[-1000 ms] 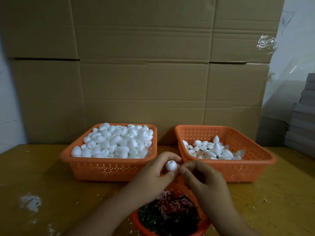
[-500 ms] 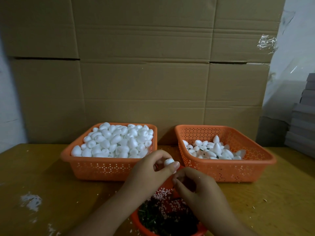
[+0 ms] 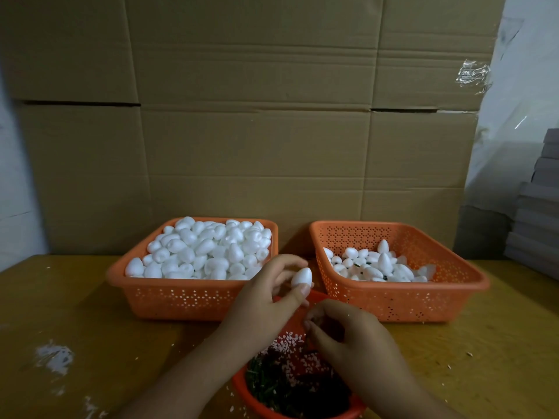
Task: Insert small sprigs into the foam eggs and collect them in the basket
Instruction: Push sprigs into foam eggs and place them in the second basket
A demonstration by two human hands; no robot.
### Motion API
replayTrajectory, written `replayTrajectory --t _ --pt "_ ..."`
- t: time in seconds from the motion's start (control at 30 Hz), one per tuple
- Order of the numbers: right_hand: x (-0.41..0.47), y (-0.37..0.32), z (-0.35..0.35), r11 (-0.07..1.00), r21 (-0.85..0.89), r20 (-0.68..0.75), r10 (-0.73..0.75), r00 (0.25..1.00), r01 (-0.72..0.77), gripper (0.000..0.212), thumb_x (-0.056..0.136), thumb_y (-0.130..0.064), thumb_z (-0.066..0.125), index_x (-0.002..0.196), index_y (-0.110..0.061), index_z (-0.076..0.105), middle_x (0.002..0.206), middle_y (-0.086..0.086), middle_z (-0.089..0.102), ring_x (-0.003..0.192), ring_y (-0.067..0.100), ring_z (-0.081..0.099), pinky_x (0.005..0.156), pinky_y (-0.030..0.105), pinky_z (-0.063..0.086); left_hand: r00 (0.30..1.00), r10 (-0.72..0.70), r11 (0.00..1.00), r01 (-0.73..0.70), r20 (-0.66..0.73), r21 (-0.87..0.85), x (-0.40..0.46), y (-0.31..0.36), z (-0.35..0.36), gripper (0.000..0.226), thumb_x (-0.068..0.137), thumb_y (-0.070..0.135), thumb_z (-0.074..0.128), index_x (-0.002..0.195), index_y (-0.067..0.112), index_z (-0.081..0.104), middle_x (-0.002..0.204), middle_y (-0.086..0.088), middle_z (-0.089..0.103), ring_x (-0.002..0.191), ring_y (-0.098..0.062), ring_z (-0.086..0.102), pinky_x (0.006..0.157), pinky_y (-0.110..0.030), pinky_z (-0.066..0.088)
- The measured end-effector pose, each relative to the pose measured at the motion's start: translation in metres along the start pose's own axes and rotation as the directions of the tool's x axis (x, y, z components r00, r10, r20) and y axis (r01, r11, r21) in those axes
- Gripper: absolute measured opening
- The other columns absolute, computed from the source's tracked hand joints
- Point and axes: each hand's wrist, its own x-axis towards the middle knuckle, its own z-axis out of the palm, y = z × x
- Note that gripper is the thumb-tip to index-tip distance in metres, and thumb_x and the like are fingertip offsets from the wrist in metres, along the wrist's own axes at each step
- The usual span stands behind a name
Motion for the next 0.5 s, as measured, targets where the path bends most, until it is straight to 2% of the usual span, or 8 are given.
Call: replayTrajectory --t 0.07,0.13,0.23,0.3,0.4,0.5 --pt "-0.0002 0.0000 0.0002 1.000 -0.010 -0.001 0.000 1.000 0.000 0.002 0.086 -0.035 0.065 0.084 -0.035 0.065 0.080 -0.020 0.066 0.079 -0.002 0.061 0.067 0.021 0.049 1.000 0.014 1.000 -0.014 0.010 0.006 0.0001 0.0009 0.0003 0.025 0.099 0.026 0.055 0.120 0.039 0.058 0.104 0.011 0.072 0.087 -0.005 0.070 0.073 -0.018 0.051" --pt "-0.0003 0.0003 0.0005 1.000 -0.016 0.001 -0.005 1.000 0.005 0.002 0.086 -0.035 0.065 0.084 -0.036 0.065 0.079 -0.021 0.065 0.079 -0.002 0.060 0.067 0.020 0.048 1.000 0.012 1.000 -0.012 0.006 0.000 0.0006 0.0005 0.0002 0.019 0.099 0.024 0.055 0.113 0.036 0.059 0.102 0.011 0.073 0.086 -0.006 0.071 0.071 -0.019 0.051" --pt "-0.0004 0.0004 -0.0002 1.000 -0.021 0.012 -0.003 1.000 0.003 0.002 0.086 -0.036 0.064 0.085 -0.037 0.065 0.080 -0.022 0.066 0.079 -0.002 0.061 0.067 0.019 0.048 1.000 -0.010 1.000 0.010 -0.010 -0.014 0.0004 -0.0014 0.0005 0.014 0.093 0.025 0.064 0.098 0.034 0.054 0.097 0.005 0.075 0.090 -0.012 0.071 0.080 -0.035 0.056" --pt "-0.0005 0.0006 -0.0006 1.000 -0.018 0.020 -0.008 1.000 0.008 0.003 0.087 -0.035 0.064 0.084 -0.037 0.064 0.081 -0.023 0.065 0.080 -0.003 0.060 0.067 0.018 0.047 1.000 -0.028 1.000 0.028 -0.015 -0.010 -0.0002 -0.0012 0.0004 0.017 0.085 0.034 0.068 0.092 0.036 0.053 0.095 0.002 0.075 0.094 -0.013 0.070 0.088 -0.044 0.055" --pt "-0.0005 0.0002 -0.0007 1.000 -0.019 0.023 -0.016 1.000 0.016 0.005 0.087 -0.034 0.064 0.083 -0.037 0.064 0.082 -0.024 0.065 0.081 -0.004 0.060 0.067 0.016 0.046 0.999 -0.014 1.000 0.015 -0.032 0.020 -0.0001 -0.0010 -0.0001 0.019 0.084 0.035 0.073 0.091 0.032 0.055 0.095 0.009 0.073 0.096 -0.003 0.067 0.090 -0.034 0.052" --pt "0.0005 0.0004 -0.0006 0.999 -0.027 0.031 -0.018 0.999 0.019 0.005 0.088 -0.034 0.063 0.086 -0.037 0.066 0.083 -0.025 0.066 0.083 -0.006 0.060 0.069 0.015 0.046 0.998 0.016 0.998 -0.011 -0.066 0.068 0.0006 -0.0010 -0.0002 0.018 0.085 0.034 0.074 0.088 0.031 0.056 0.089 0.011 0.067 0.087 -0.004 0.064 0.077 -0.021 0.048"
